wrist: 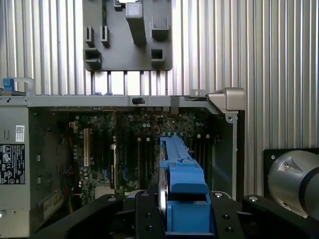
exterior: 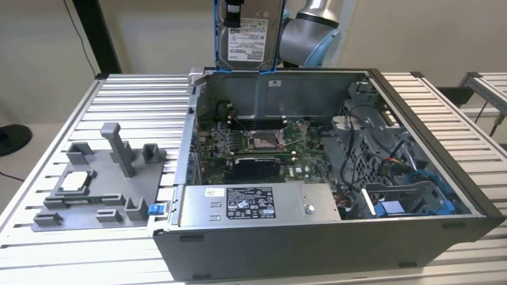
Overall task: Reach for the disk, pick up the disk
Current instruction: 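Pick up the disk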
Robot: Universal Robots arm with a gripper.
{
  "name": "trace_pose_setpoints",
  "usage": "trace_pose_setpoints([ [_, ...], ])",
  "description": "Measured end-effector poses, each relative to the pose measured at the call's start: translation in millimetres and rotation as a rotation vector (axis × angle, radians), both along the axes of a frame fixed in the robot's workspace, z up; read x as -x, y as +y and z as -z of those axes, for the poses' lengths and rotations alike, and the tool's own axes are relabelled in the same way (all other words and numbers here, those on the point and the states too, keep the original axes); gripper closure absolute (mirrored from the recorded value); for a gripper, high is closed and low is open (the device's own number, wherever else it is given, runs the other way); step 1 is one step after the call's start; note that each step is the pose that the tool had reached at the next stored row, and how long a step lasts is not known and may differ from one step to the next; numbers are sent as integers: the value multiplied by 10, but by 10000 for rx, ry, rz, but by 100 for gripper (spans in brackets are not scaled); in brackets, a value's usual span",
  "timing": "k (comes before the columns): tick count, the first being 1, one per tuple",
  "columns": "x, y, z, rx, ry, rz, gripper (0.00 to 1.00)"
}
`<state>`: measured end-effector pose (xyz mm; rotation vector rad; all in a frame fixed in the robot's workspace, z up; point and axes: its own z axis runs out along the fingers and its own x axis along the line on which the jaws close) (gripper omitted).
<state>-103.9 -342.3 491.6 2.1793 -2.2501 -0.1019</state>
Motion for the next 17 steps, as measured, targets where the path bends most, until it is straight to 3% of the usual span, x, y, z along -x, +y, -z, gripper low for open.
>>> trace_pose_setpoints([
  [6,-109,0,0,0,3,0,100],
  [17,-493,0,3,0,15,0,100],
])
